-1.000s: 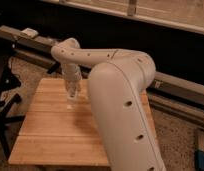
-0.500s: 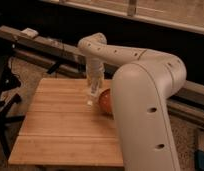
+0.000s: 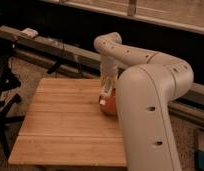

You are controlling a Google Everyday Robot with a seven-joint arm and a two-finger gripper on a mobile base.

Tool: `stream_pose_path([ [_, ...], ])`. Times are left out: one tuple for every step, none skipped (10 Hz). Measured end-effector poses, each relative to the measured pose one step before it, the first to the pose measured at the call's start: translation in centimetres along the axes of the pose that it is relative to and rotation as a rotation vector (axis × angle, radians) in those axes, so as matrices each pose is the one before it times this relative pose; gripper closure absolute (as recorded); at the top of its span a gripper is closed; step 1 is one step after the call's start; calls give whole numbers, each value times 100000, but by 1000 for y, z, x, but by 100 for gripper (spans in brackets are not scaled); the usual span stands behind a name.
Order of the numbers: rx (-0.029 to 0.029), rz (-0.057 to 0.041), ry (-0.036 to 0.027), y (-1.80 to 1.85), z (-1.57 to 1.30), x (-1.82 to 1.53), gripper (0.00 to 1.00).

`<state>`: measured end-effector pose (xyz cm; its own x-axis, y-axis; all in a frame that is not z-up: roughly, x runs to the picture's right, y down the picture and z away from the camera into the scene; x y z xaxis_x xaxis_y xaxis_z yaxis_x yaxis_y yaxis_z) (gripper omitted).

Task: Place the bottle in the ceramic bowl

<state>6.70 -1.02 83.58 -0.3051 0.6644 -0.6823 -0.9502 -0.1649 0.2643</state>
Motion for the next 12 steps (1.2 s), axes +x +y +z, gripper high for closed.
stream_pose_path([
  [472,1270,1067,-751,408,-92,43],
  [632,1956,1957,-1073,824,-112,32],
  [591,1440,1709,-590,676,-33,23],
  [725,811,1188,-255,597,-7,20],
  [192,1141,889,-337,410,-35,20],
  [-90,556,431,-265,193,-24,20],
  [-40,-42,-18,39,-31,11,20],
  [7,-204,-96,146,-44,21,20],
  [5,-87,16,59,7,19,20],
  [-6,201,-52,-150,-9,-52,20],
  [9,143,33,-102,24,-22,20],
  [-34,-73,12,61,-14,20,20],
])
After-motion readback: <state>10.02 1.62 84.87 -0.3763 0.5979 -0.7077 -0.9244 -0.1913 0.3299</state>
